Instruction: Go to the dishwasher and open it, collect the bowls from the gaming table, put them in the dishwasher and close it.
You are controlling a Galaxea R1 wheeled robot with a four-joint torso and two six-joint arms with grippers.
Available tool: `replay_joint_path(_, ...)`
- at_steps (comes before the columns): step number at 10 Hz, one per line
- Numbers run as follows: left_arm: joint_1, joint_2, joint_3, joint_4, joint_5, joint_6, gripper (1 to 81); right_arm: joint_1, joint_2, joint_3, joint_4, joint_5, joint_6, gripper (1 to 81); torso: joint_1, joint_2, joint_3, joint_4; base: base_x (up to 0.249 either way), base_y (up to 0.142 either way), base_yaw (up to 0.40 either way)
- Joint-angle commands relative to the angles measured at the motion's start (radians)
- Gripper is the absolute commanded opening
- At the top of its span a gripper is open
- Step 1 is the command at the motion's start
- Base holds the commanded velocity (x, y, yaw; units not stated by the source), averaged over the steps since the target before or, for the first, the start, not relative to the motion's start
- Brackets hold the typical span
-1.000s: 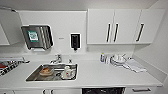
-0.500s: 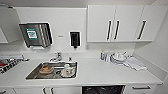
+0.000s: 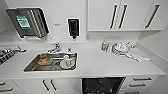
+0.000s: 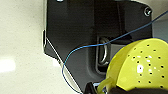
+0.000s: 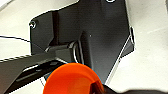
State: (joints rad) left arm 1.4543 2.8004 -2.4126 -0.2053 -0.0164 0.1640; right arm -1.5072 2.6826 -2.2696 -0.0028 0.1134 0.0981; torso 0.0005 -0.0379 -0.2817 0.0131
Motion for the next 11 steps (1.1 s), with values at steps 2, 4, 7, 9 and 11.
replay_joint_path(2, -0.018, -0.183, 0.233, -0.008, 0.03, 0.0, 1.0, 0.031, -0.025, 0.015, 0.001, -0.055, 0.002, 1.0, 0.0, 0.0, -0.026, 0.0, 0.0, 0.0, 0.0)
replay_joint_path(4, -0.024, -0.309, 0.381, -0.008, -0.011, -0.005, 1.0, 0.031, -0.027, 0.015, 0.001, -0.055, 0.002, 1.0, 0.0, 0.001, -0.052, 0.0, 0.0, 0.0, 0.0)
replay_joint_path(7, -0.068, -0.452, 0.555, -0.009, -0.033, -0.023, 1.0, 0.034, -0.028, 0.016, 0.001, -0.055, 0.002, 1.0, 0.001, 0.001, -0.052, 0.0, 0.0, 0.0, 0.0)
replay_joint_path(9, -0.122, -0.554, 0.688, -0.009, -0.031, -0.034, 1.0, 0.038, -0.039, 0.027, 0.001, -0.055, 0.002, 1.0, 0.001, 0.001, -0.149, 0.0, 0.0, 0.0, 0.0)
replay_joint_path(11, -0.182, -0.645, 0.797, -0.009, -0.03, -0.041, 1.0, 0.04, -0.051, 0.049, 0.001, -0.055, 0.002, 1.0, 0.0, 0.001, -0.189, 0.0, 0.0, 0.0, 0.0)
